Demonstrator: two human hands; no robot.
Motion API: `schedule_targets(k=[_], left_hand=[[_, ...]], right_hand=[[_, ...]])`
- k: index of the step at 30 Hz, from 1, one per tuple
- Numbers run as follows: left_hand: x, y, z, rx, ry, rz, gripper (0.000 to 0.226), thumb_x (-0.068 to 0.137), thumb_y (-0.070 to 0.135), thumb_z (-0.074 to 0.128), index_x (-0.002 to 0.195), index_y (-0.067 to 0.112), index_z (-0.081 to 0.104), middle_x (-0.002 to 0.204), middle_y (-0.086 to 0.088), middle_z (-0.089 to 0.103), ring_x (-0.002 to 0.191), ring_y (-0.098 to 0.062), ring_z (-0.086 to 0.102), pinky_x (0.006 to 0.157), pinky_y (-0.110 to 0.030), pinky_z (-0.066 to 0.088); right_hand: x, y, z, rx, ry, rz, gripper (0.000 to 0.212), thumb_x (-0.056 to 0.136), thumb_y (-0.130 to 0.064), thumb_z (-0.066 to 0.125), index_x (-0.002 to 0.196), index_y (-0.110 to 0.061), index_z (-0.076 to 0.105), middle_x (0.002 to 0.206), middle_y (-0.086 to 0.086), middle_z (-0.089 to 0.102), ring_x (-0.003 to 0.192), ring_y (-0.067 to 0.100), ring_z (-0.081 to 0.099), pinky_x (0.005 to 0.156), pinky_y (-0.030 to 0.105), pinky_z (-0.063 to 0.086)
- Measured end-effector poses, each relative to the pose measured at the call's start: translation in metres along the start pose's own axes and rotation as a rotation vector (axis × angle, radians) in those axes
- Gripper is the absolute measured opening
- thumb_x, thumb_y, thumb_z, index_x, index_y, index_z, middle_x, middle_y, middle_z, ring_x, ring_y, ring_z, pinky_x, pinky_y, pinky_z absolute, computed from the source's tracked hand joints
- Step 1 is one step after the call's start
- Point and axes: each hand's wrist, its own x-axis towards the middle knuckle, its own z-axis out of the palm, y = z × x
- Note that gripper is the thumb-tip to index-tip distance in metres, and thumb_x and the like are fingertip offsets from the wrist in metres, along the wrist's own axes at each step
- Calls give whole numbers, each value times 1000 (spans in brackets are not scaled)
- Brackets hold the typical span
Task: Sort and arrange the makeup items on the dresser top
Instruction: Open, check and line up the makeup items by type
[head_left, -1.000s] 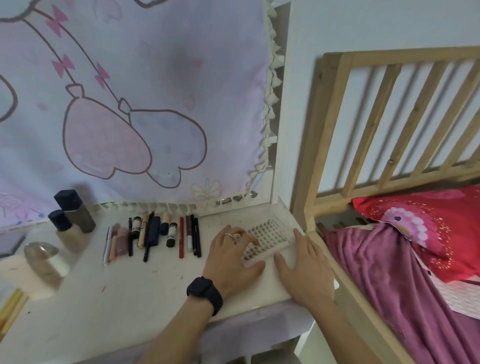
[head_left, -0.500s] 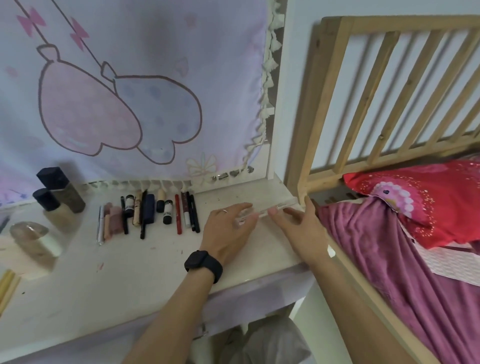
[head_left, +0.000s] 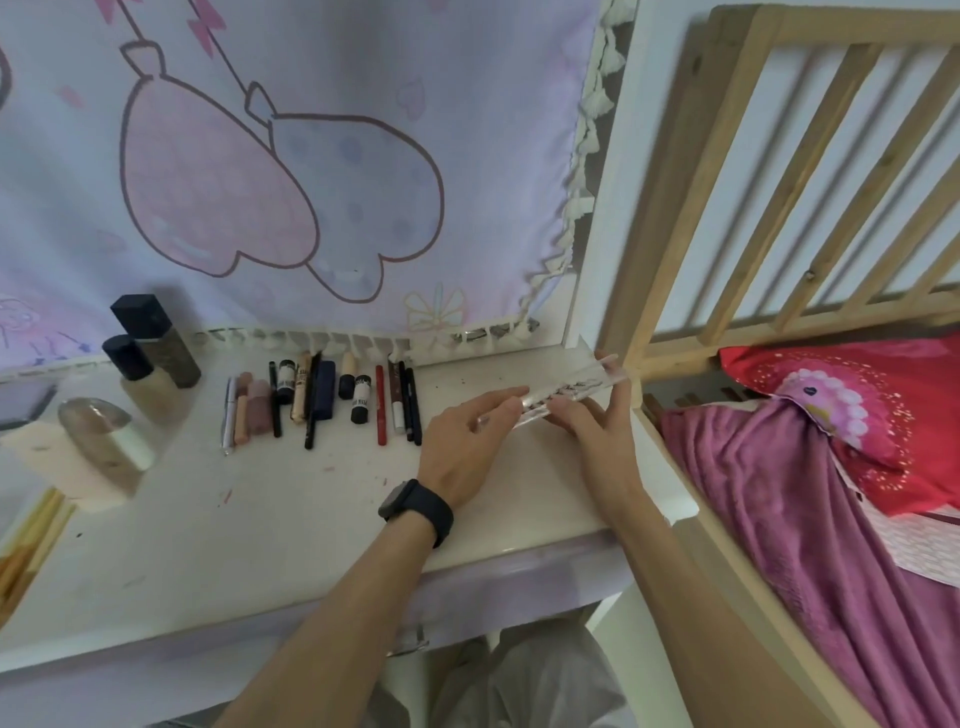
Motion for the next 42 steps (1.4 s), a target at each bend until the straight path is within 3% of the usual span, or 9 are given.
schedule_targets(k=[3, 7, 11, 14, 16, 20, 25, 30, 42], left_hand=[[2, -1, 0, -48, 9, -15, 40, 83, 77, 40, 109, 59, 66, 101, 31, 70, 95, 5, 64, 78, -15, 47], [7, -3, -1, -136, 49, -77, 57, 84, 84, 28, 115, 54, 65, 106, 25, 69, 107, 0, 63, 93, -28, 47], [27, 2, -6, -54, 15, -108, 36, 101, 56, 37, 118, 35, 60, 109, 15, 67, 108, -12, 64, 94, -35, 50], [51, 2, -15, 89, -78, -115, 16, 101, 18, 51, 103, 31, 61, 108, 4, 66, 97, -16, 61, 91, -39, 51], [65, 1, -20, 128, -95, -155, 14, 99, 14, 52, 100, 27, 59, 105, -1, 65, 94, -21, 62, 83, -36, 54], [80, -4, -20, 145, 20, -172, 16, 99, 14, 56, 88, 23, 47, 88, -2, 59, 77, -17, 62, 52, -10, 43], [88, -8, -6, 294, 165, -155, 11, 93, 17, 63, 90, 18, 52, 78, 8, 55, 74, -11, 53, 63, -25, 39], [84, -5, 1, 365, 277, -165, 8, 94, 29, 63, 96, 26, 56, 87, 12, 61, 79, -10, 56, 62, -23, 36], [67, 6, -25, 522, 259, -133, 10, 95, 29, 55, 104, 26, 55, 98, 4, 66, 87, -19, 63, 78, -36, 53]], right_hand=[[1, 1, -4, 14, 18, 15, 78, 71, -32, 69, 144, -33, 41, 112, -4, 74, 113, 16, 66, 95, 34, 55], [-4, 3, -8, -38, 146, 16, 64, 74, -24, 65, 135, -32, 49, 118, -6, 70, 114, 10, 64, 96, 38, 52], [-7, 5, -9, -153, 246, 40, 71, 85, -6, 70, 136, -42, 37, 127, -10, 61, 102, -6, 64, 81, 17, 51], [-12, 2, -9, -510, 231, 67, 62, 81, -27, 75, 134, -34, 44, 127, -1, 57, 121, 16, 54, 98, 32, 47], [-21, 7, -8, -818, 232, 122, 84, 82, -50, 72, 149, -13, 36, 146, 9, 43, 138, 29, 33, 114, 43, 32], [-40, 20, -7, -1081, 242, 51, 97, 87, -75, 45, 157, -11, 22, 162, 10, 25, 148, 27, 18, 121, 41, 19], [-38, 23, -6, -1130, 211, 40, 102, 85, -83, 26, 161, -17, 9, 165, 5, 25, 152, 24, 17, 123, 41, 14], [-36, 22, -9, -1179, 172, 21, 103, 85, -81, 33, 161, -18, 3, 166, 3, 21, 153, 21, 16, 123, 39, 10], [-34, 20, -6, -1174, 148, 58, 94, 92, -74, 29, 161, -16, 2, 168, 2, 15, 155, 19, 8, 126, 41, 5]])
